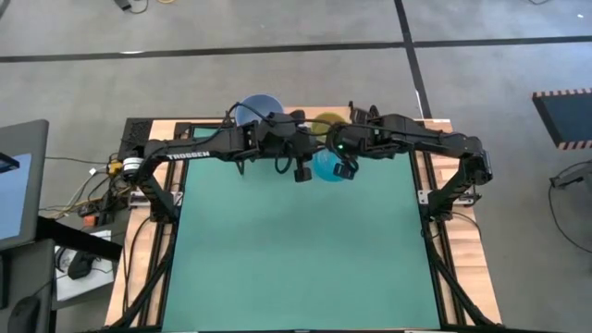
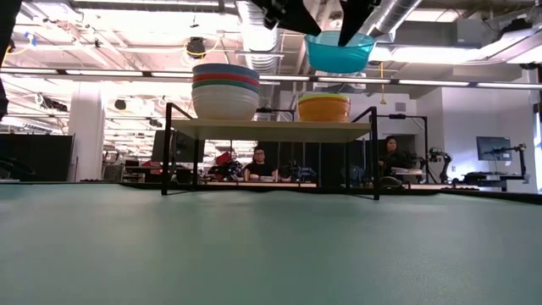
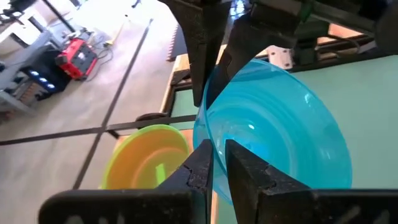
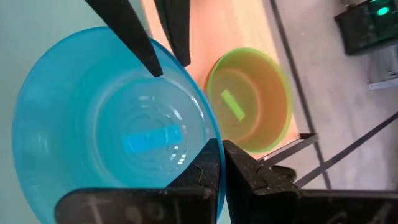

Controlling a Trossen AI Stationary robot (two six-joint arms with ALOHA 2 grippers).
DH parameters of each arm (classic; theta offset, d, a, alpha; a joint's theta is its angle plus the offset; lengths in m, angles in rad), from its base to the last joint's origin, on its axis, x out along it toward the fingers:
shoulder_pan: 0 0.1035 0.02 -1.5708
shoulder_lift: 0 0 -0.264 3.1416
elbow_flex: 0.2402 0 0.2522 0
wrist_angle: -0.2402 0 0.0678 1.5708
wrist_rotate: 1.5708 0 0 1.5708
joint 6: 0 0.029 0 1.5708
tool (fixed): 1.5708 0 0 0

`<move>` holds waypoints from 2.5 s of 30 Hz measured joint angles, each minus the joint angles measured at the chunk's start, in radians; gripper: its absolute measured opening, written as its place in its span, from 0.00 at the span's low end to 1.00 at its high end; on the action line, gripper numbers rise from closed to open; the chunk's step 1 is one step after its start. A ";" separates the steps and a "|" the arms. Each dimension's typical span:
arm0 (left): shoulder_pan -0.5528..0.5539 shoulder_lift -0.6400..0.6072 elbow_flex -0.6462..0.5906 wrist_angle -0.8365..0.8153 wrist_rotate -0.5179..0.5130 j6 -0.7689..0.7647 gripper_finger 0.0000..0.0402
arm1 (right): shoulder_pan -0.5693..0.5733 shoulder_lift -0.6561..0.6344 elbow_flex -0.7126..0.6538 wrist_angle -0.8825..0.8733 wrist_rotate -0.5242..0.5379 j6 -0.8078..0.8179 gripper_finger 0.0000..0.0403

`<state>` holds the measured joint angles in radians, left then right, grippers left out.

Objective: Place and stack bowls onto a shelf
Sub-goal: Stack the small blue bowl on the small light green bowl on the shelf

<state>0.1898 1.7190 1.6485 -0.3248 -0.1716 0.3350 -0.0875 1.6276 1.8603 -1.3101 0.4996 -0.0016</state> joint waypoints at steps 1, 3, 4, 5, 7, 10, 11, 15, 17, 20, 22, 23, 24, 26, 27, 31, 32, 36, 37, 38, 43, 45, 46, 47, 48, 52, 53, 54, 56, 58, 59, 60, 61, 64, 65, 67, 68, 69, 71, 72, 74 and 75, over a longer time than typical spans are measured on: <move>0.000 0.000 0.000 0.000 -0.009 0.004 0.06 | -0.001 0.000 0.000 0.008 0.008 -0.006 0.08; 0.000 -0.001 0.000 0.002 -0.024 0.009 0.06 | -0.001 0.000 0.000 0.017 0.026 -0.021 0.08; 0.000 -0.001 0.000 0.002 -0.035 0.007 0.06 | -0.001 0.000 0.000 0.020 0.030 -0.029 0.08; 0.000 -0.002 0.000 0.002 -0.047 -0.002 0.06 | -0.001 0.000 0.000 0.022 0.032 -0.031 0.08; 0.000 -0.002 0.000 0.002 -0.051 -0.035 0.09 | -0.001 0.000 0.000 0.025 0.037 -0.033 0.08; 0.003 -0.002 0.000 0.002 -0.051 -0.083 0.16 | -0.001 0.000 0.000 0.029 0.051 -0.041 0.08; 0.003 -0.002 0.000 0.002 -0.061 -0.097 0.19 | -0.001 0.000 0.000 0.030 0.053 -0.049 0.08; 0.005 -0.001 0.000 -0.013 -0.098 -0.122 0.28 | 0.003 0.000 0.000 0.035 0.076 -0.072 0.08; 0.005 -0.001 0.000 -0.024 -0.104 -0.107 0.28 | 0.007 0.001 0.000 0.045 0.081 -0.100 0.08; 0.005 -0.001 -0.001 -0.026 -0.082 -0.071 0.23 | 0.020 0.001 0.000 0.065 0.110 -0.161 0.08; 0.004 -0.001 -0.001 -0.029 -0.061 -0.047 0.16 | 0.031 0.001 0.000 0.072 0.135 -0.219 0.08; 0.005 -0.001 -0.001 -0.029 -0.059 -0.041 0.12 | 0.037 0.001 0.000 0.073 0.147 -0.243 0.08; 0.005 -0.001 -0.001 -0.027 -0.062 -0.038 0.08 | 0.041 0.001 0.000 0.076 0.160 -0.260 0.08; 0.002 -0.001 -0.001 -0.025 -0.084 -0.035 0.03 | 0.042 0.001 0.000 0.082 0.166 -0.270 0.08; 0.002 -0.001 -0.001 -0.024 -0.095 -0.034 0.02 | 0.042 0.001 0.000 0.084 0.166 -0.270 0.08; 0.006 -0.001 -0.001 -0.017 -0.119 -0.035 0.01 | 0.028 0.001 0.000 0.091 0.164 -0.209 0.09; 0.012 -0.001 -0.001 -0.015 -0.124 -0.045 0.01 | 0.021 0.001 0.000 0.096 0.160 -0.179 0.10; 0.048 0.002 -0.002 -0.005 -0.118 -0.122 0.00 | -0.010 0.001 0.002 0.107 0.136 -0.040 0.16; 0.059 0.002 -0.002 -0.002 -0.118 -0.145 0.00 | -0.021 0.001 0.002 0.105 0.139 -0.006 0.19; 0.073 0.002 -0.002 0.003 -0.121 -0.171 0.00 | -0.032 0.001 0.002 0.103 0.151 0.029 0.21; 0.143 0.003 -0.003 0.062 -0.163 -0.284 0.00 | -0.081 0.000 0.003 0.034 0.259 0.177 0.34; 0.167 0.003 -0.003 0.093 -0.167 -0.303 0.00 | -0.096 0.000 0.003 0.007 0.262 0.209 0.39; 0.178 0.003 -0.003 0.104 -0.159 -0.307 0.00 | -0.102 0.000 0.003 -0.001 0.262 0.224 0.41; 0.188 0.003 -0.003 0.118 -0.147 -0.311 0.00 | -0.105 0.000 0.003 -0.010 0.262 0.239 0.43; 0.196 0.004 -0.003 0.134 -0.144 -0.312 0.00 | -0.107 0.000 0.003 -0.023 0.262 0.246 0.44; 0.223 0.020 -0.001 0.205 -0.114 -0.290 0.00 | -0.113 -0.008 0.003 -0.039 0.264 0.279 0.48; 0.229 0.031 -0.002 0.207 -0.101 -0.290 0.00 | -0.117 -0.014 0.002 -0.039 0.264 0.286 0.49; 0.229 0.046 -0.002 0.227 -0.095 -0.288 0.00 | -0.117 -0.019 0.002 -0.034 0.264 0.291 0.49; 0.236 0.057 -0.004 0.229 -0.067 -0.290 0.00 | -0.115 -0.040 0.003 -0.034 0.264 0.292 0.49; 0.238 0.066 -0.004 0.243 -0.069 -0.280 0.00 | -0.111 -0.058 0.002 -0.030 0.264 0.295 0.49; 0.239 0.068 -0.001 0.257 -0.069 -0.272 0.00 | -0.108 -0.071 0.002 -0.031 0.264 0.304 0.49; 0.241 0.069 0.000 0.250 -0.069 -0.261 0.00 | -0.109 -0.086 0.002 -0.031 0.263 0.317 0.49; 0.245 0.070 -0.002 0.238 -0.060 -0.243 0.00 | -0.111 -0.098 0.002 -0.028 0.263 0.328 0.49; 0.249 0.094 -0.002 0.247 0.007 -0.191 0.00 | -0.111 -0.139 0.002 -0.023 0.263 0.343 0.49; 0.249 0.101 -0.002 0.241 0.020 -0.183 0.00 | -0.111 -0.149 0.002 -0.021 0.263 0.347 0.49; 0.247 0.117 -0.002 0.246 0.030 -0.166 0.00 | -0.112 -0.169 0.002 -0.018 0.263 0.357 0.49; 0.247 0.122 -0.002 0.247 0.037 -0.158 0.00 | -0.112 -0.178 0.002 -0.018 0.263 0.365 0.49; 0.247 0.129 -0.002 0.246 0.037 -0.154 0.00 | -0.112 -0.186 0.002 -0.018 0.264 0.374 0.49; 0.248 0.136 -0.002 0.242 0.037 -0.152 0.00 | -0.111 -0.200 0.002 -0.020 0.264 0.386 0.49; 0.248 0.136 -0.002 0.238 0.036 -0.152 0.00 | -0.111 -0.205 0.002 -0.021 0.263 0.392 0.49; 0.249 0.134 -0.002 0.242 0.035 -0.150 0.00 | -0.111 -0.212 0.002 -0.021 0.263 0.397 0.49; 0.248 0.134 -0.002 0.245 0.035 -0.143 0.00 | -0.111 -0.214 0.002 -0.021 0.263 0.397 0.49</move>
<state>0.4381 1.8530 1.6466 -0.0803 -0.1370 0.1923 -0.1989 1.4133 1.8626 -1.3314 0.7622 0.3956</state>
